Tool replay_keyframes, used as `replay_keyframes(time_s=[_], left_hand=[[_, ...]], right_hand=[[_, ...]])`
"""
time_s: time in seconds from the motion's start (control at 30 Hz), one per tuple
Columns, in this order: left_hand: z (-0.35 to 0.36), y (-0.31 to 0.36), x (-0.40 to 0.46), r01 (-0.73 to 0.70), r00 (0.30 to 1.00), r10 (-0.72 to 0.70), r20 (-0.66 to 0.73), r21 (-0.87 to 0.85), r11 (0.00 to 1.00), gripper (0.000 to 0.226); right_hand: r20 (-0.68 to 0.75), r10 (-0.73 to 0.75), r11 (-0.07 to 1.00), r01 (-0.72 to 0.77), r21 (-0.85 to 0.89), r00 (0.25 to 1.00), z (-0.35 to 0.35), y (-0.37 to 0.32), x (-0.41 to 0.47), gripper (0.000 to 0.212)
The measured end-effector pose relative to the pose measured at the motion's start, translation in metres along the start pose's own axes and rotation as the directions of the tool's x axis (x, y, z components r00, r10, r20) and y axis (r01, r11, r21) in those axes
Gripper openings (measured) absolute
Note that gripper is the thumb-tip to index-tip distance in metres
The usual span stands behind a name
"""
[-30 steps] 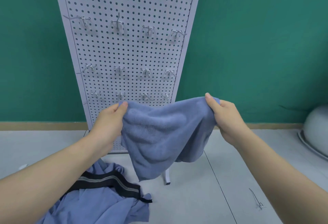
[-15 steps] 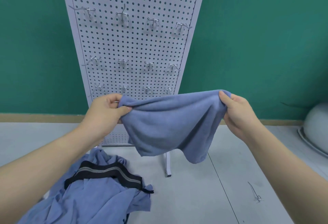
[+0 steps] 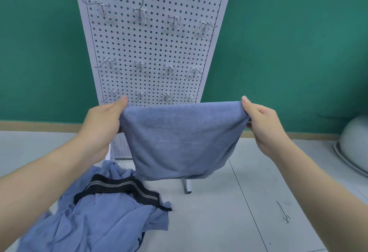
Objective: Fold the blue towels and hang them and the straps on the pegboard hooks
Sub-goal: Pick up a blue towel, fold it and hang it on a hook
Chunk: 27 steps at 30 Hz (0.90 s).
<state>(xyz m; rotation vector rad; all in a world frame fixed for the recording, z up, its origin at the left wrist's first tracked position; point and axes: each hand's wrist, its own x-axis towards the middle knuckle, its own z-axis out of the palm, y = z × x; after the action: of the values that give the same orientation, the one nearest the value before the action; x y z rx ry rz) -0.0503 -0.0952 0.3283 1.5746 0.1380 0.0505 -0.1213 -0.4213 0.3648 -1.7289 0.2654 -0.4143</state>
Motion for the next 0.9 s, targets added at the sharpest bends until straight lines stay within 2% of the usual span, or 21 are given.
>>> replay_keyframes(time_s=[0.1,0.17,0.23,0.37,0.53,0.73,0.9], left_hand=[[-0.002,0.011,-0.005,0.070,0.991,-0.045,0.123,-0.206,0.976,0.031],[-0.006,0.014,-0.007,0.042,0.974,0.008,0.225,-0.214,0.976,0.019],[-0.008,0.014,-0.009,0.006,0.963,0.041,0.266,-0.172,0.985,0.013],[-0.009,0.013,-0.008,0.014,0.972,0.026,0.233,-0.165,0.986,0.013],[-0.008,0.014,-0.001,-0.014,0.991,0.040,0.128,-0.199,0.980,0.011],[-0.010,0.011,0.009,0.030,0.995,-0.006,0.098,-0.248,0.968,0.009],[-0.014,0.011,0.008,-0.011,0.999,0.020,0.040,-0.227,0.974,0.010]], right_hand=[[0.010,-0.001,1.000,0.000,0.011,1.000,0.002,-0.001,-0.001,0.054],[0.019,0.002,0.998,-0.003,0.060,1.000,0.003,-0.002,-0.001,0.054],[0.036,0.007,0.994,-0.011,0.113,0.999,0.003,-0.002,0.000,0.061],[0.064,0.009,0.988,-0.018,0.151,0.998,0.001,0.001,0.004,0.062],[0.050,-0.020,0.993,0.014,0.120,0.999,0.002,0.002,0.007,0.033],[-0.004,-0.027,0.999,0.027,0.026,1.000,0.005,0.003,0.013,0.020],[0.056,-0.027,0.999,0.025,0.039,0.998,0.005,0.005,0.012,0.016]])
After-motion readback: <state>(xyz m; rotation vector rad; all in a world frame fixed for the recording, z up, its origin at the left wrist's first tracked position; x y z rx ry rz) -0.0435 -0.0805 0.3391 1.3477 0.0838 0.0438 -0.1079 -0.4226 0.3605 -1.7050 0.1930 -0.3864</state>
